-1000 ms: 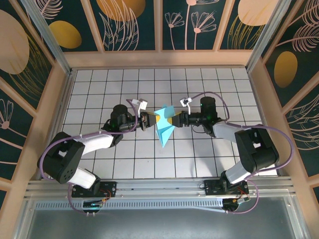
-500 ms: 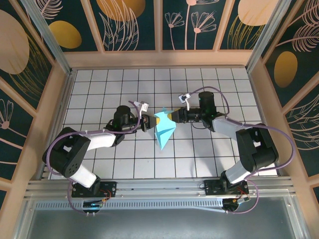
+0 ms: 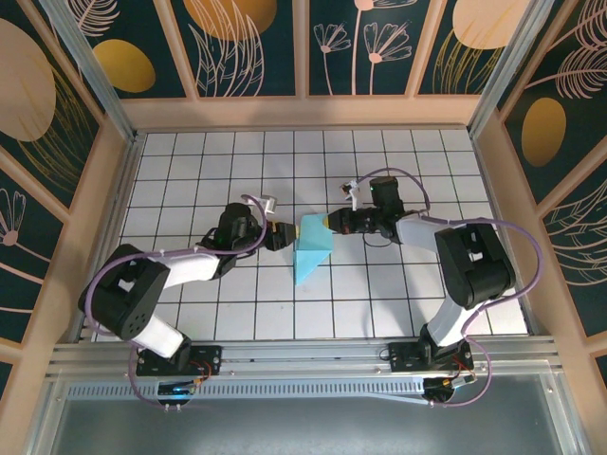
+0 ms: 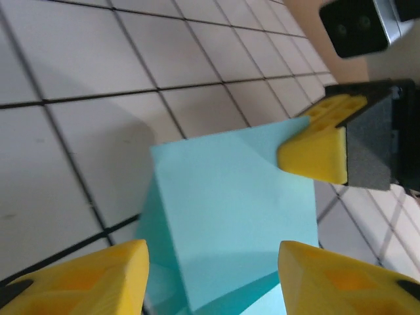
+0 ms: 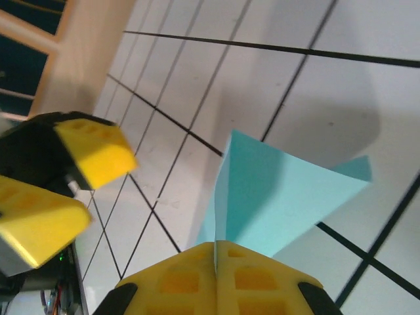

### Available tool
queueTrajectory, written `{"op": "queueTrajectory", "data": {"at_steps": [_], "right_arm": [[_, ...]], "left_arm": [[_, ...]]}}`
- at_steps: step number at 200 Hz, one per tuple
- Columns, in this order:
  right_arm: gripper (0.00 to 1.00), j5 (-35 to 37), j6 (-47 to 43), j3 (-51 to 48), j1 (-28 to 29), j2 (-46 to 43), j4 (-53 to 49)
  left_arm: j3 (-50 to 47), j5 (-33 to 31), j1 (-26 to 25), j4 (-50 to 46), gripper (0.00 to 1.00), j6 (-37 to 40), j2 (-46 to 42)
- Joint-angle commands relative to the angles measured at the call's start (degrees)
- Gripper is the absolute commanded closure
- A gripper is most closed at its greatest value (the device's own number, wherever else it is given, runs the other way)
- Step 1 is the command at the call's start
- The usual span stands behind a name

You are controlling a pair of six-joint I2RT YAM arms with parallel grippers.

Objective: Fold a paper plane with a square sheet of paper (fold left side to right side)
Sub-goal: Fold the wing for the fifth time at the center of the table.

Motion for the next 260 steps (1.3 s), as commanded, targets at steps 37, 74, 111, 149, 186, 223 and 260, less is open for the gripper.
{"op": "queueTrajectory", "data": {"at_steps": [37,74,111,149,186,223,260], "right_arm": [[1.00,9.03,12.38,8.61,-0.21,3.60,-15.16],[1.00,10.71,16.35,10.67,-1.03,4.14,-18.72],[1.00,9.93,17.75,11.93,-1.26,5.22,-19.42],[1.00,10.27,18.52,12.38,-1.31,5.57,-19.43],[1.00,10.51,18.53,12.86,-1.31,5.92,-19.91],[1.00,10.54,18.47,12.89,-1.30,6.34,-19.97],[1.00,10.45,18.48,12.86,-1.30,6.79,-19.79]], "left_arm": [[2.77,-12.98,-2.70,-18.12,0.49,10.98,-12.97],[5.23,-19.69,-11.26,-24.95,0.50,13.79,-13.00],[10.05,-26.23,-20.25,-28.98,0.49,14.05,-6.98],[14.78,-31.27,-25.32,-30.89,0.45,14.85,0.57],[20.66,-36.92,-28.74,-34.23,0.41,17.05,7.70],[25.30,-44.00,-30.78,-38.57,0.36,18.74,13.82],[27.24,-48.21,-31.36,-40.94,0.34,19.45,17.36]]}}
